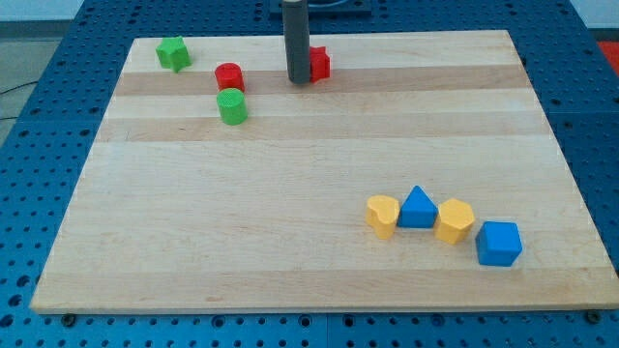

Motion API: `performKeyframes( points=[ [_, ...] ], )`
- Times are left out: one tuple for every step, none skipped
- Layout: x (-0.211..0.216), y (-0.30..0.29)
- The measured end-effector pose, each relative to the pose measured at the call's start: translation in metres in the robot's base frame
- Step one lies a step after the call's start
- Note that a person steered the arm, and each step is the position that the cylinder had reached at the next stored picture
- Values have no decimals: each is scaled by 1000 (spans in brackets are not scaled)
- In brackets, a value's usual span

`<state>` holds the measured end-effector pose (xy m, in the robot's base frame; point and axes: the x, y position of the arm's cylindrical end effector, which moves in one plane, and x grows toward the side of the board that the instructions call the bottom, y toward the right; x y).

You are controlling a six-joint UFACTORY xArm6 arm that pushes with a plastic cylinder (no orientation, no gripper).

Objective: Push the red star into the red circle

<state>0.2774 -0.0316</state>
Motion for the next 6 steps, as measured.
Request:
performKeyframes(
  points=[
    [29,1],
    [14,52],
    [-28,96],
    [-38,16],
    [-4,-89],
    [9,-110]
  ],
)
